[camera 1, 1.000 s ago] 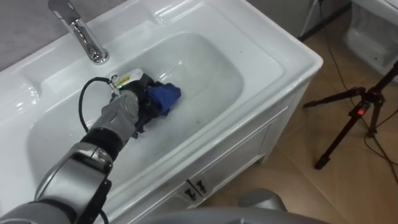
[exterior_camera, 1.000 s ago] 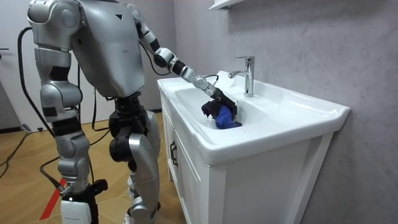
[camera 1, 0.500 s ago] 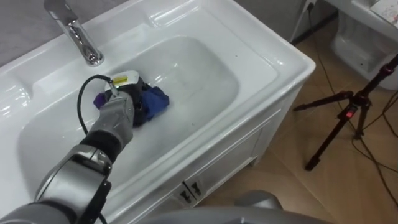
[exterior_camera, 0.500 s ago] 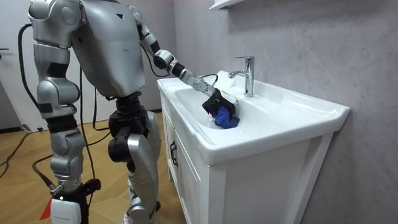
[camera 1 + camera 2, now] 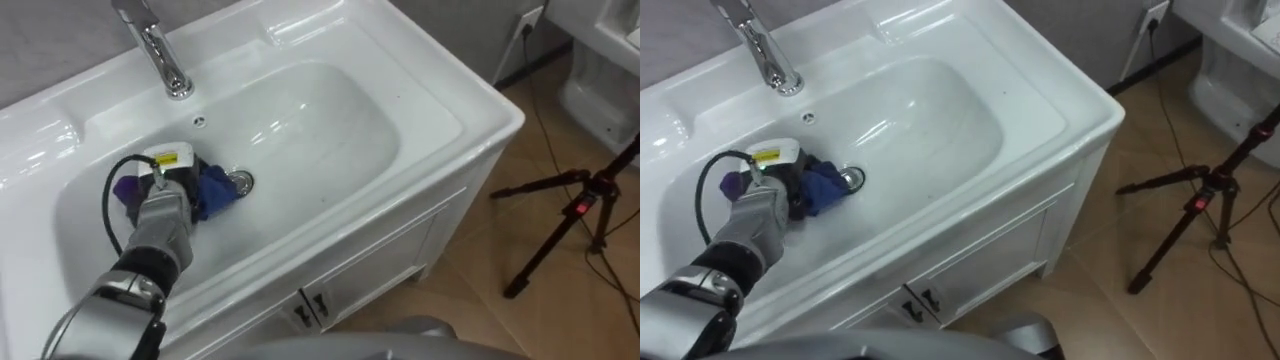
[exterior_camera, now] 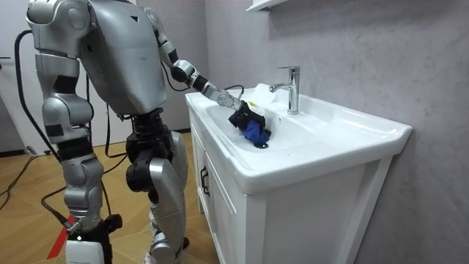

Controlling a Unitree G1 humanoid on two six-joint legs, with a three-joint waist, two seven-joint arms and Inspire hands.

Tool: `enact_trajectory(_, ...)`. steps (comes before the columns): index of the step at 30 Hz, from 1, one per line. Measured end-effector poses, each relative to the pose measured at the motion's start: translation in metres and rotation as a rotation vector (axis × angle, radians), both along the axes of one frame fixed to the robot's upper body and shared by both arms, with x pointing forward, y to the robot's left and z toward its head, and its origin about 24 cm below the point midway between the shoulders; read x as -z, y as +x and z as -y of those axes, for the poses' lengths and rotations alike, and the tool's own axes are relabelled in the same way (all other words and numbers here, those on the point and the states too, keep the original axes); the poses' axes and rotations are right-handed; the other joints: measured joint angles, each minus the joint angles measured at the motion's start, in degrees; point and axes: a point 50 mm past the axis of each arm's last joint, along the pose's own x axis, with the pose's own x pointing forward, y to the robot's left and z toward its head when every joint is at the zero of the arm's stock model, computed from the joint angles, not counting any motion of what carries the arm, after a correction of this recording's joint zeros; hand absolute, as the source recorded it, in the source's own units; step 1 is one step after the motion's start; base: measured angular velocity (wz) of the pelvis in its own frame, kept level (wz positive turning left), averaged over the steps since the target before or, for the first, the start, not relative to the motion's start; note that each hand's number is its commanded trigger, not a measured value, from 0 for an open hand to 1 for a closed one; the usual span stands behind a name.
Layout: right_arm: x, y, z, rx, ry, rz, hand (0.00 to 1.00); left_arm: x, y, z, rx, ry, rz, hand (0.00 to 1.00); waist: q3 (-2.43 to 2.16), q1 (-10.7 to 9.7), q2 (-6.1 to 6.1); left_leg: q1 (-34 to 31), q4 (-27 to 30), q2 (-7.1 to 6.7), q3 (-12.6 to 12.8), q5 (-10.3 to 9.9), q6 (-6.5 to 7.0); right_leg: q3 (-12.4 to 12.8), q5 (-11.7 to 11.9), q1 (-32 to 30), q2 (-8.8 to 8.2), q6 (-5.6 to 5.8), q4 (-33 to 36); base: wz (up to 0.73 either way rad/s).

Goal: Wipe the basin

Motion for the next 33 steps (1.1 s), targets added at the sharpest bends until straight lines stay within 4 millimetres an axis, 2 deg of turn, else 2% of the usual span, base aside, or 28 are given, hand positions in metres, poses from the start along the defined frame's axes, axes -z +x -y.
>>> enact_trajectory(1, 0.0, 0.001, 0.001, 0.003, -0.008, 0.001, 0.0, 0.001, -0.005, -0.004, 0.0, 0.02, 0.005, 1.0, -0.3, 0.13, 0.04, 0.0, 0.01, 0.0, -0.24, 0.0, 0.0, -0.16, 0.02, 0.14, -0.02, -0.01, -0.06, 0.05)
enact_trajectory(4, -0.001, 0.003, 0.002, -0.005, -0.017, 0.008, 0.0, 0.006, -0.017, -0.01, -0.001, 0.056, 0.023, 1.0, -0.7, 0.45, 0.47, -0.14, 0.17, 0.1, -0.94, 0.0, 0.0, -1.14, 0.44, 0.88, -0.14, -0.11, -1.05, 0.11)
enact_trajectory(8, -0.001, 0.009, 0.002, -0.015, -0.018, 0.016, 0.0, 0.006, -0.021, -0.01, 0.035, 0.098, 0.059, 1.0, -0.89, 2.57, 1.25, -0.64, 0.03, 0.31, -1.04, 0.0, -0.03, -1.67, 0.99, 0.8, -0.08, -0.27, -1.89, 0.03)
enact_trajectory(14, -0.001, 0.022, 0.004, -0.032, -0.053, 0.05, 0.0, 0.007, -0.029, -0.006, 0.053, 0.106, 0.118, 1.0, -0.94, 4.51, 1.38, -0.88, 0.32, 0.4, -1.73, 0.07, -0.11, -2.19, 1.06, 0.93, -0.06, -0.4, -1.9, 0.03)
enact_trajectory(19, -0.002, 0.037, 0.003, -0.034, -0.066, 0.089, 0.0, 0.008, -0.031, -0.005, 0.082, 0.131, 0.127, 1.0, -0.82, 4.71, 1.04, -0.61, 0.35, 0.4, -1.78, 0.1, -0.13, -2.17, 0.93, 1.19, -0.07, -0.43, -2.09, 0.0)
enact_trajectory(23, -0.001, 0.035, 0.002, -0.023, -0.07, 0.086, 0.0, 0.01, -0.037, -0.005, 0.082, 0.139, 0.133, 1.0, -0.78, 4.57, 0.51, 0.47, 0.32, 0.45, -1.82, 0.1, -0.14, -2.19, 0.42, 2.08, -0.05, -0.43, -2.85, 0.0)
enact_trajectory(33, 0.0, 0.034, 0.0, -0.011, -0.061, 0.101, 0.0, 0.009, -0.034, -0.005, 0.071, 0.126, 0.148, 1.0, -0.66, 4.58, -0.08, 1.25, 0.32, 0.47, -2.31, 0.09, -0.15, -1.91, 0.29, 2.9, 0.07, -0.46, -2.82, 0.0)
